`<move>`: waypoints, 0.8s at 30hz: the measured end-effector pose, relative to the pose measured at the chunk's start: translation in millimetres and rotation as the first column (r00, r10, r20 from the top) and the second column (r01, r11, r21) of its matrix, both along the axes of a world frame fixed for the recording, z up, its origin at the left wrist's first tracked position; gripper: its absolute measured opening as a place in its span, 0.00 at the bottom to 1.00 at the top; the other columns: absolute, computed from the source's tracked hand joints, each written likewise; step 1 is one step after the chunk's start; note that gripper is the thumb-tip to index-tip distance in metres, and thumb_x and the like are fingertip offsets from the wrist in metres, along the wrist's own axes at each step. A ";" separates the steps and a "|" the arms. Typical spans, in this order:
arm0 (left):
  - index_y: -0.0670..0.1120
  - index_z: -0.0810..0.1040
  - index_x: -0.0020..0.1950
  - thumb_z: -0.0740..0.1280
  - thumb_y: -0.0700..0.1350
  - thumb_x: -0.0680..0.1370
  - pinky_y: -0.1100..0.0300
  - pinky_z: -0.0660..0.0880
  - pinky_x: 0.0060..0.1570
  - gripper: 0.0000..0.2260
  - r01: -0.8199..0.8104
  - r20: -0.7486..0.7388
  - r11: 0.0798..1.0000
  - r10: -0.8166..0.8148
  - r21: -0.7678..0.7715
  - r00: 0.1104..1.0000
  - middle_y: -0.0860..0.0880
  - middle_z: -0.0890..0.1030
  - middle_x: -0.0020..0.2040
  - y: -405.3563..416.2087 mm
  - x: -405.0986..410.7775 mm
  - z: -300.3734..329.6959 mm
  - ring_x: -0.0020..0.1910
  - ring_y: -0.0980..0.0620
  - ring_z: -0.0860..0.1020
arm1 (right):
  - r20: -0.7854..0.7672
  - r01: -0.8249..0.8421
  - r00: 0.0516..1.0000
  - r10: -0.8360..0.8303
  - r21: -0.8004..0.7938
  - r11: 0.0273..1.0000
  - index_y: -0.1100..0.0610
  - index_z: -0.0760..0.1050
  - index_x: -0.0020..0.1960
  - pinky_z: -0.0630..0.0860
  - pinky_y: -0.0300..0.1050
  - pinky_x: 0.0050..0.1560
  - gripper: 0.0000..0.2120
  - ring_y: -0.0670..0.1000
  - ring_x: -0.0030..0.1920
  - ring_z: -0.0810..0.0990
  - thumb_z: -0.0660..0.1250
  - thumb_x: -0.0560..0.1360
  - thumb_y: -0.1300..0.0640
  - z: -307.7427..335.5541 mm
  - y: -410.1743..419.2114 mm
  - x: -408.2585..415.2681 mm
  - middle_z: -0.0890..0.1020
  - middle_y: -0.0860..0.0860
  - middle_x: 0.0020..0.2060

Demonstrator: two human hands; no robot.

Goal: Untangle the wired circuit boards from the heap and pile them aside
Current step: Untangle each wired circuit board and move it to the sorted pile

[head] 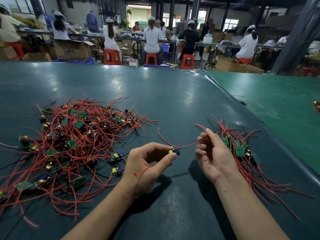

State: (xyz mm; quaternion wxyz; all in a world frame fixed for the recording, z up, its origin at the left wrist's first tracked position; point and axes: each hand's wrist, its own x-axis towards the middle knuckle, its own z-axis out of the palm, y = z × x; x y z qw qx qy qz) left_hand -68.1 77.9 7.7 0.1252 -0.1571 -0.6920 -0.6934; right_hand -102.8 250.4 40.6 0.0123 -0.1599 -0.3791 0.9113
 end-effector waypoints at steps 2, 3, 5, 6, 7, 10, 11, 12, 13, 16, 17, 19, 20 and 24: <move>0.47 0.85 0.45 0.75 0.43 0.70 0.56 0.81 0.41 0.05 0.025 -0.014 0.999 -0.025 -0.026 1.000 0.48 0.86 0.39 -0.1 2.1 -0.4 0.36 0.50 0.84 | 0.055 -0.035 0.998 0.042 -0.121 0.992 0.55 0.72 0.26 0.58 0.33 0.15 0.22 0.43 0.18 0.64 0.62 0.79 0.57 -0.4 1.7 -0.9 0.72 0.48 0.23; 0.47 0.85 0.45 0.75 0.43 0.70 0.54 0.82 0.41 0.05 0.040 -0.020 0.998 -0.041 -0.039 0.999 0.47 0.86 0.39 -0.4 3.2 -0.3 0.36 0.49 0.84 | 0.061 -0.034 0.997 0.042 -0.137 0.990 0.55 0.71 0.26 0.57 0.33 0.15 0.22 0.43 0.18 0.63 0.61 0.79 0.57 -0.5 2.8 -1.7 0.71 0.48 0.23; 0.46 0.85 0.46 0.75 0.42 0.71 0.57 0.80 0.39 0.05 0.051 -0.015 0.998 -0.052 -0.032 0.999 0.47 0.85 0.38 -1.0 4.2 -0.2 0.35 0.50 0.83 | 0.033 -0.008 0.999 0.012 -0.103 0.995 0.57 0.72 0.31 0.59 0.33 0.16 0.18 0.43 0.19 0.65 0.61 0.80 0.56 -0.7 3.7 -2.2 0.75 0.49 0.24; 0.45 0.85 0.46 0.75 0.41 0.71 0.60 0.79 0.37 0.05 0.049 -0.006 0.999 -0.049 -0.006 0.999 0.47 0.85 0.37 -0.9 3.8 0.2 0.34 0.51 0.83 | 0.008 0.004 1.000 -0.004 -0.090 0.996 0.58 0.73 0.34 0.60 0.33 0.17 0.17 0.43 0.19 0.66 0.60 0.81 0.56 -1.7 3.8 -2.6 0.77 0.50 0.25; 0.43 0.85 0.46 0.74 0.40 0.71 0.62 0.77 0.36 0.05 0.045 0.002 0.999 -0.045 0.029 0.999 0.47 0.85 0.36 -0.8 3.2 0.7 0.33 0.51 0.81 | -0.020 0.013 1.000 -0.015 -0.094 0.995 0.60 0.74 0.36 0.61 0.33 0.18 0.17 0.44 0.20 0.67 0.59 0.81 0.54 -3.2 4.3 -3.1 0.78 0.51 0.27; 0.41 0.85 0.45 0.73 0.39 0.72 0.62 0.76 0.34 0.03 0.034 0.015 0.987 -0.037 0.159 0.999 0.45 0.83 0.35 -3.3 -0.1 4.6 0.30 0.51 0.79 | -0.070 0.023 0.997 -0.036 -0.180 0.983 0.60 0.77 0.41 0.64 0.33 0.20 0.22 0.46 0.21 0.69 0.54 0.83 0.48 -4.1 6.7 -3.7 0.80 0.52 0.31; 0.42 0.85 0.44 0.73 0.39 0.72 0.62 0.76 0.33 0.02 0.025 0.033 0.976 -0.033 0.215 0.999 0.44 0.83 0.35 -5.0 -1.9 5.7 0.30 0.51 0.78 | -0.074 0.003 0.997 -0.013 -0.134 0.991 0.59 0.78 0.43 0.65 0.33 0.21 0.22 0.46 0.22 0.70 0.54 0.83 0.47 -3.8 6.2 -2.9 0.80 0.52 0.33; 0.42 0.85 0.43 0.73 0.40 0.72 0.61 0.76 0.32 0.02 0.020 0.065 0.961 -0.040 0.275 0.997 0.43 0.82 0.35 -6.9 -3.5 6.6 0.29 0.50 0.78 | -0.082 -0.045 0.996 0.044 -0.006 0.999 0.59 0.79 0.47 0.66 0.34 0.21 0.18 0.46 0.23 0.72 0.56 0.83 0.50 -3.6 3.4 -0.2 0.81 0.52 0.35; 0.43 0.85 0.41 0.74 0.41 0.72 0.61 0.75 0.31 0.02 0.027 0.105 0.943 -0.065 0.331 0.992 0.43 0.81 0.34 -8.2 -5.0 7.6 0.28 0.51 0.77 | -0.089 -0.115 0.987 0.131 0.165 0.980 0.57 0.79 0.51 0.66 0.34 0.22 0.11 0.46 0.24 0.73 0.59 0.81 0.54 -5.0 -1.4 3.4 0.81 0.52 0.37; 0.43 0.84 0.37 0.70 0.49 0.71 0.63 0.69 0.24 0.10 0.047 0.216 0.935 -0.129 0.351 0.968 0.45 0.78 0.30 -9.0 -7.8 8.6 0.23 0.53 0.71 | -0.168 -0.296 0.866 0.470 0.585 0.755 0.53 0.77 0.60 0.71 0.37 0.24 0.13 0.46 0.29 0.77 0.64 0.79 0.65 -11.7 -23.1 16.8 0.83 0.52 0.41; 0.43 0.82 0.36 0.70 0.51 0.70 0.65 0.65 0.22 0.12 0.040 0.252 0.938 -0.133 0.344 0.959 0.47 0.75 0.27 -9.3 -8.6 9.0 0.20 0.54 0.68 | -0.214 -0.287 0.824 0.525 0.641 0.712 0.54 0.79 0.59 0.74 0.37 0.26 0.13 0.46 0.30 0.78 0.64 0.79 0.66 -14.0 -27.2 19.5 0.83 0.52 0.41; 0.44 0.79 0.33 0.70 0.53 0.70 0.66 0.59 0.22 0.13 0.027 0.307 0.931 -0.147 0.363 0.940 0.48 0.69 0.24 -11.0 -10.3 9.3 0.18 0.55 0.62 | -0.292 -0.234 0.790 0.539 0.670 0.705 0.57 0.81 0.58 0.76 0.35 0.32 0.12 0.46 0.34 0.80 0.66 0.77 0.66 -14.9 -27.2 21.5 0.84 0.51 0.40; 0.43 0.80 0.34 0.69 0.52 0.71 0.67 0.59 0.21 0.13 0.025 0.322 0.931 -0.151 0.365 0.935 0.49 0.68 0.24 -12.0 -11.0 9.1 0.17 0.56 0.62 | -0.300 -0.246 0.775 0.556 0.667 0.703 0.57 0.81 0.57 0.75 0.35 0.31 0.12 0.46 0.34 0.80 0.69 0.76 0.65 -14.2 -24.7 22.5 0.84 0.50 0.40; 0.45 0.83 0.33 0.68 0.53 0.73 0.67 0.61 0.20 0.14 0.007 0.321 0.969 -0.088 0.245 0.943 0.49 0.73 0.24 -11.5 -9.4 7.9 0.19 0.55 0.66 | -0.265 -0.195 0.779 0.567 0.758 0.623 0.49 0.84 0.49 0.74 0.39 0.28 0.09 0.47 0.32 0.79 0.75 0.70 0.58 -14.7 -29.2 25.8 0.84 0.50 0.36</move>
